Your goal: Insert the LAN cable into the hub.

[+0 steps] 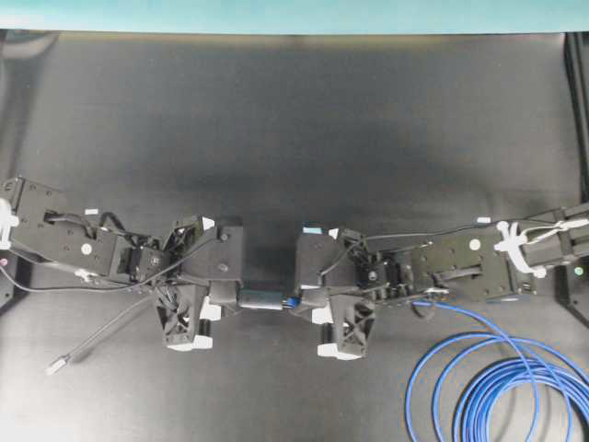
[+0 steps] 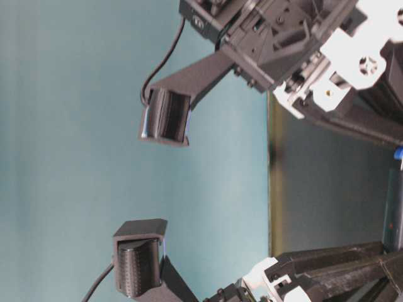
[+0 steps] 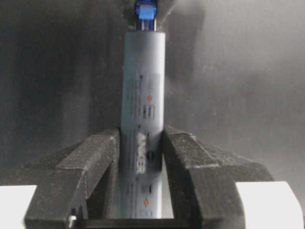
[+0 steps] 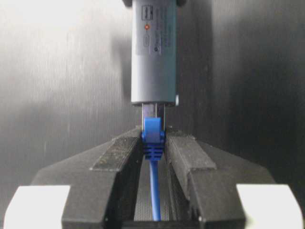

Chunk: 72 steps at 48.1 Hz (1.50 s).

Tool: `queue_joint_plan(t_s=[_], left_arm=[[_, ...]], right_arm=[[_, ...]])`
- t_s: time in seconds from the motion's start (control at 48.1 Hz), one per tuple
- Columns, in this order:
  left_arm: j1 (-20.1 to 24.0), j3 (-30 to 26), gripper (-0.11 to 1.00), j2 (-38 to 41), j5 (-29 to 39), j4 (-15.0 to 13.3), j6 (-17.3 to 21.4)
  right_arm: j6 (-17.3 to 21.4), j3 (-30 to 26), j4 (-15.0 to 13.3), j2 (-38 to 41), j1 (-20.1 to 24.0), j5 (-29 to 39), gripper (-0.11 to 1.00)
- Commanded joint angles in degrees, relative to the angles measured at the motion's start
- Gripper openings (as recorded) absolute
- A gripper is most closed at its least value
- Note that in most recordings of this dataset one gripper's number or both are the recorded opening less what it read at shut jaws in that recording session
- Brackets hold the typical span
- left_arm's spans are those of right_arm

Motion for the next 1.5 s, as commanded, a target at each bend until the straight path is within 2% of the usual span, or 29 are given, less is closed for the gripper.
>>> queue_joint_plan(t_s=[0.0, 0.333, 0.644, 0.873, 1.018, 1.33, 1.475], left_arm=[[0.4, -3.0, 0.28, -0.5, -3.0, 0.2, 0.5], [0.4, -4.7, 0.28, 0.4, -3.0, 0.2, 2.4], [0.4, -5.7, 0.28, 0.7, -1.4, 0.1, 2.7], [0.8, -7.1, 0.28, 1.1, -1.3, 0.1, 2.9], [0.6, -5.6, 0.28, 0.7, 0.3, 0.1, 2.9], [0.9, 1.6, 0.28, -4.2, 2.5, 0.2, 2.7], [1.0, 1.7, 0.28, -4.5, 2.5, 0.2, 3.1]], right_arm=[[-1.1, -5.0, -0.2, -0.7, -1.1, -1.7, 0.13], [-1.1, -5.4, -0.2, -0.5, -1.1, -0.4, 0.13], [-1.5, -5.0, -0.2, -0.4, -1.2, 8.4, 0.13], [-1.5, -5.4, -0.6, -0.2, -1.2, 7.6, 0.13], [-1.0, -4.9, -0.6, -0.4, -0.9, 7.7, 0.13], [-1.0, -3.8, -0.6, -0.9, -1.0, 8.0, 0.13], [-0.9, -3.1, -0.6, -1.2, -1.5, 8.3, 0.14]])
